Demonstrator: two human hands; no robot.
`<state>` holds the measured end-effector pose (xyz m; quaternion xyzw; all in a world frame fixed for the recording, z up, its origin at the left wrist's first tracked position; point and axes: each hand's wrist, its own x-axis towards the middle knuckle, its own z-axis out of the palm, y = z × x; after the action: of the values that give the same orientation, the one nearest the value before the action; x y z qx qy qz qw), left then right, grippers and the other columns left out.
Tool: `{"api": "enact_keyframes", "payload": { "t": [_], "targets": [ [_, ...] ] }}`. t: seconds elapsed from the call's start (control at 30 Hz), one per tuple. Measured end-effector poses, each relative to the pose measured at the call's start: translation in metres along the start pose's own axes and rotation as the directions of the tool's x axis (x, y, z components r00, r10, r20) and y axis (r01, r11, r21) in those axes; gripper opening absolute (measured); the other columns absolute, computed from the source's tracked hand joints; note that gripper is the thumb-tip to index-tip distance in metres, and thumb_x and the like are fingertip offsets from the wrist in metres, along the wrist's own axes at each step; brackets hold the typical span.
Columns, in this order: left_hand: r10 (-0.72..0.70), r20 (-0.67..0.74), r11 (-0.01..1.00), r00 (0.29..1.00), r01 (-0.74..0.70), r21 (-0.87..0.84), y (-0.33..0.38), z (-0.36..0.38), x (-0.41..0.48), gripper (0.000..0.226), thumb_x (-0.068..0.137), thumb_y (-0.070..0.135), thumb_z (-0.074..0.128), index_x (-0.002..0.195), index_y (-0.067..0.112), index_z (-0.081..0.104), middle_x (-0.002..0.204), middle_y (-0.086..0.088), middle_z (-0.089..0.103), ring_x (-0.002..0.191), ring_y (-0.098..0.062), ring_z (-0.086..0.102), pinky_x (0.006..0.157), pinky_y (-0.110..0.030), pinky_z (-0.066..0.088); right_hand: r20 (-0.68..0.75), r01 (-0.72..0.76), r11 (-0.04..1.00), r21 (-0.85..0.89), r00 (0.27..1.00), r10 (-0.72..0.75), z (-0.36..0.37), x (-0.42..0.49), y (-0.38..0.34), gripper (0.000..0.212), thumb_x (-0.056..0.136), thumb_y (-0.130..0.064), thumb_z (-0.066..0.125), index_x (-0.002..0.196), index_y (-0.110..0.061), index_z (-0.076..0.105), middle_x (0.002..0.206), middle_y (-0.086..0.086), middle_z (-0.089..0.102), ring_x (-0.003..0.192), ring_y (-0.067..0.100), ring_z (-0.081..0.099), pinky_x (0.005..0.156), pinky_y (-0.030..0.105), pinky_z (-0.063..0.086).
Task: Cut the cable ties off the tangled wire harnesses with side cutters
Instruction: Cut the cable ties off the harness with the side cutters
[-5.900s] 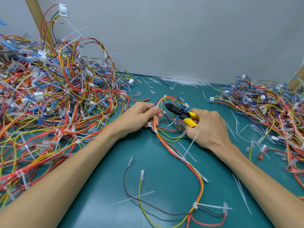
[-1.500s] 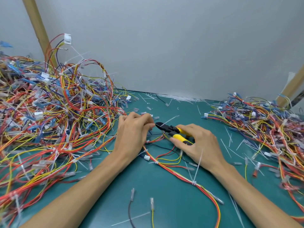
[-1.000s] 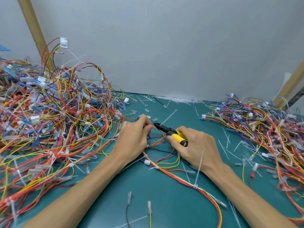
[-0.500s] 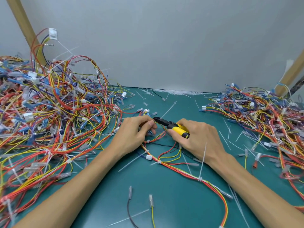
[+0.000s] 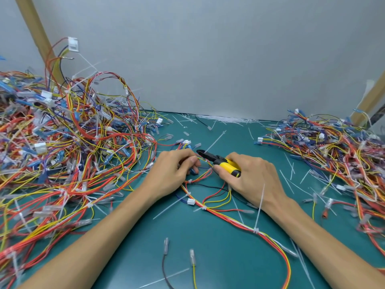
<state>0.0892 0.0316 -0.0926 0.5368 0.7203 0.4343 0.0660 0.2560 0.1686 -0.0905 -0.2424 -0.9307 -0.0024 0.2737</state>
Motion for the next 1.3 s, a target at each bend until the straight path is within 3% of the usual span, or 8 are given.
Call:
{"api": "enact_keyframes", "payload": {
  "t": [0.33,0.5,0.57,0.7,1.0,1.17,1.23,1.3],
  "targets": [
    [-0.003,-0.007,1.0,1.0,0.003,-0.003,0.0,0.001,-0.001,0.023,0.1,0.017,0.05,0.087,0.016,0.069,0.072,0.009,0.072,0.068,-0.001,0.065,0.067,-0.015,0.049,-0.062,-0.086,0.996,0.025,0.994,0.088,0.005,-0.002,0.003,0.054,0.079,-0.08,0.033,0.087,-0.032,0.056,0.071,-0.011,0.062,0.071,0.018,0.06,0.056,0.028,0.031],
    [0.008,-0.032,1.0,0.999,-0.007,0.029,0.003,0.001,-0.003,0.02,0.099,0.018,0.053,0.086,0.017,0.069,0.074,0.012,0.071,0.069,-0.005,0.064,0.066,-0.018,0.048,-0.129,-0.153,0.986,0.062,0.979,0.16,0.004,-0.002,0.007,0.036,0.08,-0.069,0.053,0.092,-0.035,0.057,0.08,-0.012,0.06,0.079,0.016,0.06,0.057,0.026,0.031],
    [0.025,-0.072,0.999,0.997,-0.022,0.035,0.003,0.001,-0.002,0.015,0.097,0.017,0.057,0.088,0.018,0.068,0.076,0.013,0.072,0.069,-0.003,0.063,0.065,-0.013,0.044,-0.158,-0.158,0.984,0.075,0.973,0.169,0.003,-0.001,0.01,0.035,0.08,-0.062,0.06,0.099,-0.032,0.061,0.085,-0.01,0.06,0.084,0.019,0.06,0.061,0.026,0.037],
    [0.023,-0.147,1.0,0.989,-0.022,0.004,0.002,0.001,-0.002,0.006,0.091,0.016,0.066,0.09,0.02,0.07,0.078,0.012,0.072,0.076,0.002,0.065,0.068,-0.005,0.039,-0.208,-0.155,0.987,-0.052,0.968,0.141,0.004,0.0,0.017,0.039,0.078,-0.045,0.074,0.107,-0.02,0.067,0.092,0.001,0.062,0.084,0.028,0.057,0.071,0.037,0.044],
    [0.047,-0.186,0.998,0.982,-0.052,-0.024,-0.001,0.002,-0.004,0.017,0.091,0.008,0.063,0.092,0.023,0.07,0.087,0.021,0.069,0.087,0.004,0.065,0.078,-0.011,0.049,-0.183,-0.324,0.921,-0.217,0.94,0.288,0.003,0.001,0.044,0.052,0.071,-0.033,0.078,0.12,-0.021,0.064,0.108,0.006,0.06,0.098,0.031,0.048,0.085,0.038,0.028],
    [0.045,-0.149,0.998,0.988,-0.052,-0.043,0.007,-0.001,-0.005,0.038,0.083,-0.012,0.05,0.097,0.018,0.068,0.1,0.011,0.07,0.099,0.001,0.063,0.084,-0.015,0.052,-0.253,-0.426,0.905,-0.003,0.876,0.411,-0.002,0.004,0.052,0.05,0.074,-0.034,0.076,0.121,-0.026,0.062,0.107,0.004,0.059,0.099,0.03,0.048,0.087,0.039,0.032],
    [0.066,-0.112,0.996,0.992,-0.072,-0.052,0.01,-0.003,-0.006,0.04,0.071,-0.011,0.046,0.094,0.015,0.067,0.102,0.007,0.068,0.103,-0.004,0.062,0.093,-0.018,0.049,-0.305,-0.408,0.906,0.115,0.853,0.423,-0.002,0.005,0.05,0.045,0.076,-0.035,0.074,0.118,-0.027,0.061,0.104,0.002,0.059,0.098,0.028,0.049,0.086,0.038,0.032],
    [0.117,-0.061,0.993,0.991,-0.118,-0.013,0.013,-0.004,-0.008,0.039,0.061,-0.003,0.043,0.089,0.012,0.065,0.103,0.005,0.067,0.106,-0.006,0.061,0.098,-0.012,0.041,-0.336,-0.387,0.901,0.195,0.837,0.432,-0.002,0.006,0.048,0.042,0.078,-0.036,0.074,0.117,-0.026,0.061,0.104,0.002,0.06,0.099,0.026,0.05,0.087,0.038,0.033]
  ]
}}
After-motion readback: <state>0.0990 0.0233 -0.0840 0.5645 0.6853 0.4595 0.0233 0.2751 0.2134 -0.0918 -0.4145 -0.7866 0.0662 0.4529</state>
